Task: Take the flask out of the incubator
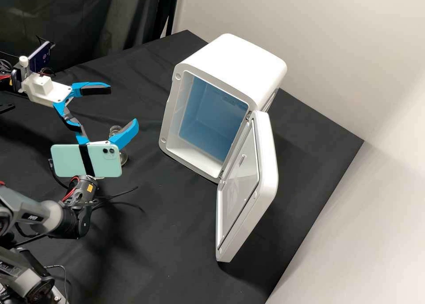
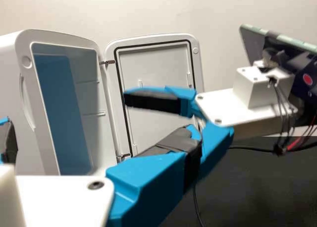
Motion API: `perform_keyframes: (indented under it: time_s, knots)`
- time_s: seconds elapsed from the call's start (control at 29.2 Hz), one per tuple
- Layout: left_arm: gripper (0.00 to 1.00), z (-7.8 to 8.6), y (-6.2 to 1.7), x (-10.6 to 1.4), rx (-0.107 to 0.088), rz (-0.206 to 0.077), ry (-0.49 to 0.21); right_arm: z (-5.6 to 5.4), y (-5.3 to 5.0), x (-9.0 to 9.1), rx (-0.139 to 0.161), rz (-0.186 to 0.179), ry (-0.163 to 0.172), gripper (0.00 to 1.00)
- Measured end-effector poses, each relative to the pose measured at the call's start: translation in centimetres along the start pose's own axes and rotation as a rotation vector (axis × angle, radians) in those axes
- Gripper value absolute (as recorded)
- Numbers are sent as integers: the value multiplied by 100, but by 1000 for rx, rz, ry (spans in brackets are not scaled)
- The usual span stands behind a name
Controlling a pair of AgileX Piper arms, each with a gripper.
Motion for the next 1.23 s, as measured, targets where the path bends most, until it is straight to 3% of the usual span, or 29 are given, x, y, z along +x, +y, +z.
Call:
perform_keyframes:
  time_s: [0.24,0.31,0.41,0.51,0.65,0.92,0.99,1.06,1.23]
  knots:
    - [100,1,5,0,0,5,-1,3,88,-146,-46,50,-43,100]
    - [100,1,9,0,0,10,-2,13,117,-173,-46,66,-56,100]
    - [100,1,9,0,0,10,-2,14,170,-220,-16,100,-73,100]
    - [100,1,9,0,0,10,-2,13,219,-292,37,141,-94,100]
    - [100,1,9,0,0,10,-2,0,263,-358,80,182,-106,100]
    - [100,1,9,0,0,10,-2,9,359,-460,267,268,-124,100]
    - [100,1,9,0,0,10,-2,29,369,-474,296,280,-136,100]
    - [100,1,9,0,0,10,-2,60,382,-494,347,297,-151,100]
    - [100,1,9,0,0,10,-2,121,438,-524,418,338,-176,100]
